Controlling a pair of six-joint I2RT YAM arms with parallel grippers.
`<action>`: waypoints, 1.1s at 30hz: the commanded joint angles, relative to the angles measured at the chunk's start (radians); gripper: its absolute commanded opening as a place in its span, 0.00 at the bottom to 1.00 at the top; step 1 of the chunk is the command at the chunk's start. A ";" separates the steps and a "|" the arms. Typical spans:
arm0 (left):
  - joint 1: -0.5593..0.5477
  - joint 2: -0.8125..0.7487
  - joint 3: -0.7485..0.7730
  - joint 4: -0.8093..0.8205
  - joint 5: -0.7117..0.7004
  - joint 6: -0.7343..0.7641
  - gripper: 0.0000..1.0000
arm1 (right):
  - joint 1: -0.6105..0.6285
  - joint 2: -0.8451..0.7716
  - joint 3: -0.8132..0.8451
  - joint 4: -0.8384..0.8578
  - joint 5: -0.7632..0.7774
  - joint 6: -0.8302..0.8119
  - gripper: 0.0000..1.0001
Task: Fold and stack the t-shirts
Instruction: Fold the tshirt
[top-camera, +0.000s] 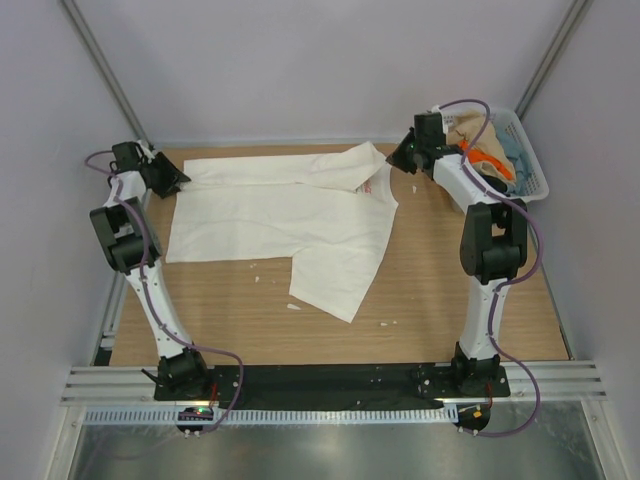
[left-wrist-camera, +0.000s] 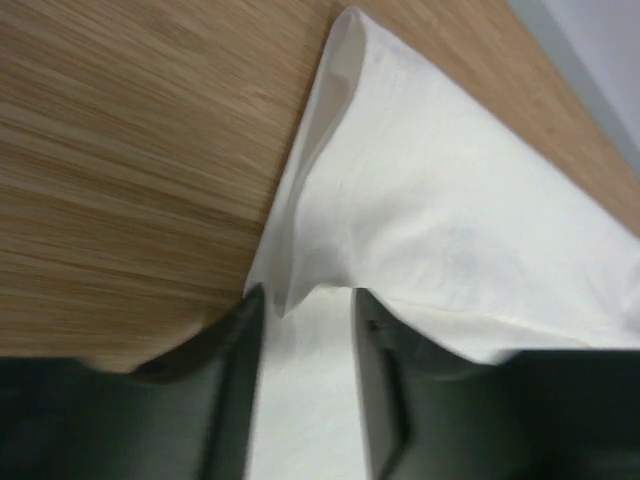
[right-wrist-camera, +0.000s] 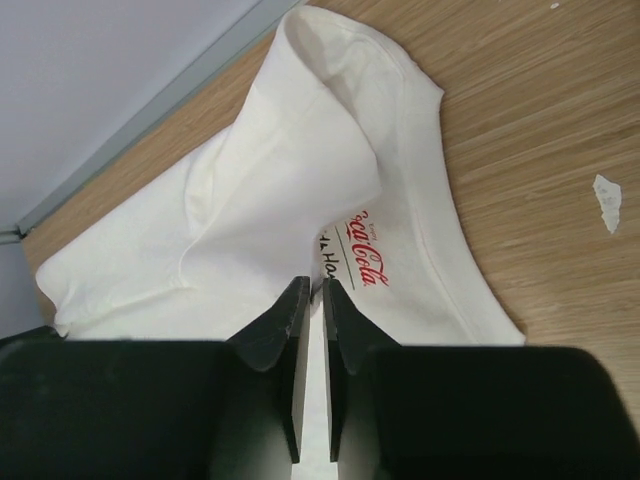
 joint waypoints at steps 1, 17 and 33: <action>0.014 -0.098 0.011 -0.044 -0.083 0.038 0.55 | -0.004 -0.031 0.005 -0.042 -0.007 -0.059 0.19; -0.073 -0.411 -0.332 -0.127 -0.353 -0.059 0.41 | 0.258 -0.092 -0.022 -0.407 0.195 -0.401 0.59; -0.190 -0.298 -0.374 -0.497 -0.439 0.050 0.40 | 0.527 -0.017 -0.149 -0.387 0.155 -0.364 0.60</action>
